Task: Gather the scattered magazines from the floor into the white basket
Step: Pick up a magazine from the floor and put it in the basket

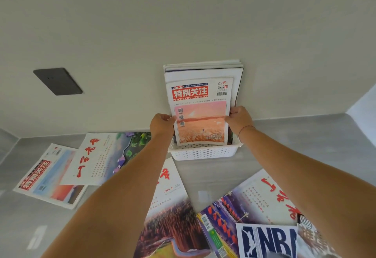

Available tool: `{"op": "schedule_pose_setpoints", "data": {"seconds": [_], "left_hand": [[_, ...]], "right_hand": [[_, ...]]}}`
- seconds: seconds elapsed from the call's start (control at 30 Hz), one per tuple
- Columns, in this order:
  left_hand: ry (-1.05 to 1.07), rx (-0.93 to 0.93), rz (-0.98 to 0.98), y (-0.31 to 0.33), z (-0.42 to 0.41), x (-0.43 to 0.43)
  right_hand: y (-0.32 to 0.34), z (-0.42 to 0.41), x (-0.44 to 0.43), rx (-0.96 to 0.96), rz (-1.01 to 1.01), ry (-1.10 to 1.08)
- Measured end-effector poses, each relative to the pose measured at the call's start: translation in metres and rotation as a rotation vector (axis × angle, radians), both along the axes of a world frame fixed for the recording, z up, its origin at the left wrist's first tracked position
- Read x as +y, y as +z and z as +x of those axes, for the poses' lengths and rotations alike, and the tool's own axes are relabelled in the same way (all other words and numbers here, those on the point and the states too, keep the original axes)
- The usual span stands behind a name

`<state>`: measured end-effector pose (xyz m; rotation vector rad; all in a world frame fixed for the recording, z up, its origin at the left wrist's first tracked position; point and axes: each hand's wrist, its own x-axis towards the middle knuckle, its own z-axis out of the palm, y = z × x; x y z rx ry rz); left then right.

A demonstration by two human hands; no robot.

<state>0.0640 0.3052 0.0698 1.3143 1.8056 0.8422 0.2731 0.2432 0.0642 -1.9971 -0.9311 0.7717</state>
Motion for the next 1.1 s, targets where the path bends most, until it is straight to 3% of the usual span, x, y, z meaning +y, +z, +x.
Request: {"op": "schedule_pose_setpoints", "data": {"seconds": [0.4,0.6,0.73,0.83,1.1], "left_hand": [[0.017,0.041,-0.007,-0.036,-0.081,-0.079],[0.141,0.02,-0.133,-0.076,-0.16,-0.164],[0.216,-0.039,-0.215,-0.09,-0.195,-0.201],[0.247,-0.136,-0.253,-0.095,-0.206,-0.216],[0.283,-0.578,-0.451,-0.09,-0.211,-0.217]], "right_hand": [[-0.003,-0.067,-0.085,-0.173,0.262,-0.029],[-0.051,-0.141,-0.134,-0.054,-0.088,0.316],[-0.07,-0.17,-0.155,-0.075,-0.192,0.341],[-0.075,-0.178,-0.162,-0.114,-0.219,0.324],[-0.072,-0.188,-0.17,0.113,-0.198,0.349]]}}
